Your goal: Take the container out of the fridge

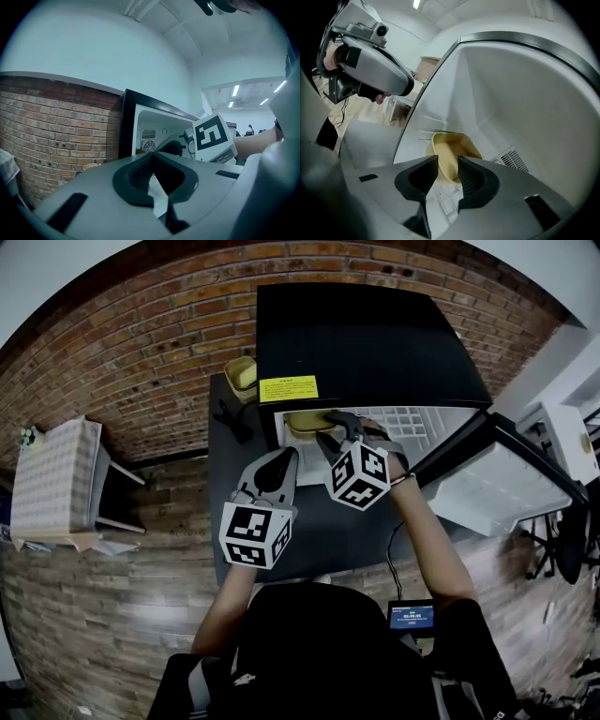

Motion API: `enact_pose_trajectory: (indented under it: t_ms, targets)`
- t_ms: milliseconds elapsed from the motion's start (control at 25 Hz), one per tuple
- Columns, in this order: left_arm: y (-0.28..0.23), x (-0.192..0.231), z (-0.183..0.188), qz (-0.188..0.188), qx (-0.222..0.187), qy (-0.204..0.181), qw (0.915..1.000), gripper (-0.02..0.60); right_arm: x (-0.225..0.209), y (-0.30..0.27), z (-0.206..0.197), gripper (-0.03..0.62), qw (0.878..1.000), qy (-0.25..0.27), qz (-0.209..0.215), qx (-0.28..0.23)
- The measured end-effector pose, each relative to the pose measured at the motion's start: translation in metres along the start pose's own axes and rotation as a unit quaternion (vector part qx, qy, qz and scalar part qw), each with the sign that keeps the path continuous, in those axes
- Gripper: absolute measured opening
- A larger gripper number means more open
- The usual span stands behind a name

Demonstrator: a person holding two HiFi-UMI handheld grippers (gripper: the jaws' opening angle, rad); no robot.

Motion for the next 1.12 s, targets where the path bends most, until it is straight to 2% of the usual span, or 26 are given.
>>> enact_pose_trajectory:
  t_ms: [200,560,760,1120]
  targets:
    - [0.003,0.007,0.000,0.009,0.002,0.003,1.0000,0.012,0.008,-0.010,0.006,0.153,0.999,0.034,0.025,0.010]
    - [0.010,0.019,-0.002,0.022,0.006,0.004,0.9997,0.012,0.016,-0.029,0.010,0.152,0.996,0.078,0.030,0.029]
    - [0.014,0.024,-0.002,0.025,0.009,0.004,0.9996,0.012,0.021,-0.031,0.013,0.105,0.994,0.090,0.048,0.043]
    - [0.025,0.028,0.000,0.020,0.009,0.000,0.9998,0.012,0.029,-0.030,0.019,0.062,0.991,0.108,0.057,0.060]
Point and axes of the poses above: the fingertips, and each gripper's own axes: y backward along the fingers, x to its left, z out of its top, the point moved 5 cm from there along y, backward along the fingers, and after that the axes turned 1 degree about y, right-handed, at the moved point
